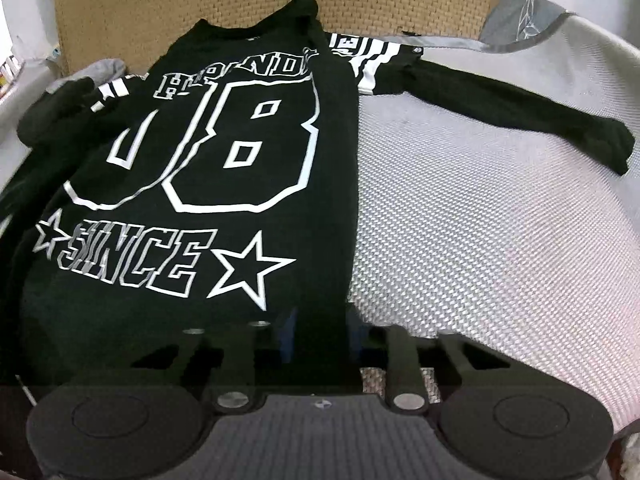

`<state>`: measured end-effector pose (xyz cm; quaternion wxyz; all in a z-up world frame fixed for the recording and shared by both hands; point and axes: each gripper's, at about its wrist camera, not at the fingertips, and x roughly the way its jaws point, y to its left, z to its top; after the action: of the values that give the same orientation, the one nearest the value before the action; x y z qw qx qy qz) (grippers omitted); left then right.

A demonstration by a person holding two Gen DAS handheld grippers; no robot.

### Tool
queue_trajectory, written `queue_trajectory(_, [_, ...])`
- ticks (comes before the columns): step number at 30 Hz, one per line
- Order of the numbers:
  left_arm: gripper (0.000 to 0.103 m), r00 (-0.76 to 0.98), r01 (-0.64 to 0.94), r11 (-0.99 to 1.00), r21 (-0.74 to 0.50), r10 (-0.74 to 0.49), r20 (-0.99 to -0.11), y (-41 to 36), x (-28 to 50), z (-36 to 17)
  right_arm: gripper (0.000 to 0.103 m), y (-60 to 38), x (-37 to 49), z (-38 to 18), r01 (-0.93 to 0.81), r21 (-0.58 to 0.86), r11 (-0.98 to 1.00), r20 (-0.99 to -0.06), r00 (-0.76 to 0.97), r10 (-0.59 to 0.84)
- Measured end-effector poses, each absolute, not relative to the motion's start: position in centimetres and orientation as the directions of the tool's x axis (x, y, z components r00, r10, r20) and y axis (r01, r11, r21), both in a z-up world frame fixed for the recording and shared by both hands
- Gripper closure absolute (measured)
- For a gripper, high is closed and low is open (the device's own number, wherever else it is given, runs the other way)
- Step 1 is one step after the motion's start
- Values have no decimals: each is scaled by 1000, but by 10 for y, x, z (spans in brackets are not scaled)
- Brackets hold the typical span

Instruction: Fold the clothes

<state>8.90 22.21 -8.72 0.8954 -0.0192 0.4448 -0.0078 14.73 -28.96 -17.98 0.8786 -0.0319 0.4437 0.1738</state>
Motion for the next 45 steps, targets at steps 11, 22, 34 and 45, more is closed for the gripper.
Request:
queue_trajectory(11, [89, 611, -81, 996, -38, 19, -792, 242, 81, -79, 101, -306, 141, -174, -229, 92, 969, -790, 575, 211])
queue_trajectory(22, [87, 583, -125, 992, -16, 60, -810, 255, 80, -79, 88, -302, 141, -175, -217, 40, 975, -796, 583, 162])
queue_trajectory(34, [47, 668, -70, 988, -138, -56, -742, 244, 96, -46, 56, -304, 153, -158, -242, 88, 966, -750, 622, 224])
queue_trajectory(45, [47, 646, -9, 993, -119, -85, -759, 234, 144, -79, 42, -287, 174, -185, -320, 50, 946, -731, 634, 253])
